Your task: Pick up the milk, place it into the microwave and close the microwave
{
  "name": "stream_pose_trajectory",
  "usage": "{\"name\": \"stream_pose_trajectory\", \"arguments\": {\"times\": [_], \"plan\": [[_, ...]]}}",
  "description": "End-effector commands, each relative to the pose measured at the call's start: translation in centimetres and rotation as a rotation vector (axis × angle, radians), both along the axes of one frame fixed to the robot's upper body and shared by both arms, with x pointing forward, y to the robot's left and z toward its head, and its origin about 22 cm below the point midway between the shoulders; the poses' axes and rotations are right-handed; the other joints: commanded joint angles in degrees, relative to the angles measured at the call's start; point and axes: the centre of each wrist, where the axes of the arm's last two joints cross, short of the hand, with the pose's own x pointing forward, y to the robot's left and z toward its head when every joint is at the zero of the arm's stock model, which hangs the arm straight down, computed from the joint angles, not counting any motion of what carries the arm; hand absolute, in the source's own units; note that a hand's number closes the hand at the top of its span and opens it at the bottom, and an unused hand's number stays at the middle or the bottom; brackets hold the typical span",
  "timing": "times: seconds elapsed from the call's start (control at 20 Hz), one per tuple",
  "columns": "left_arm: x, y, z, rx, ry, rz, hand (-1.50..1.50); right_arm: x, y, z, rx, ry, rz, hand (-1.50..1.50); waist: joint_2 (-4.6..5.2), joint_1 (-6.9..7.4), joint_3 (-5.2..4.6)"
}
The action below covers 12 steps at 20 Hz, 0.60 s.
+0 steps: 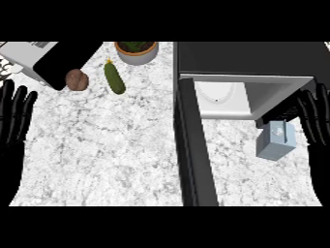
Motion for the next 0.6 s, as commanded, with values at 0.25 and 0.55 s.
{"name": "stream_pose_trajectory", "arguments": {"times": [0.25, 0.55], "plan": [[0.6, -2.7, -0.6, -0.068, -0.001, 0.060, -1.50, 2.6, 0.9, 5.3, -0.191, -0.038, 0.081, -1.50, -1.71, -0.32, 1.58], [-3.9, -0.7, -0.2, -0.151, 0.114, 0.126, -1.50, 0.2, 2.7, 4.8, -0.221, 0.111, 0.130, -1.50, -1.85, -0.30, 1.59]]}}
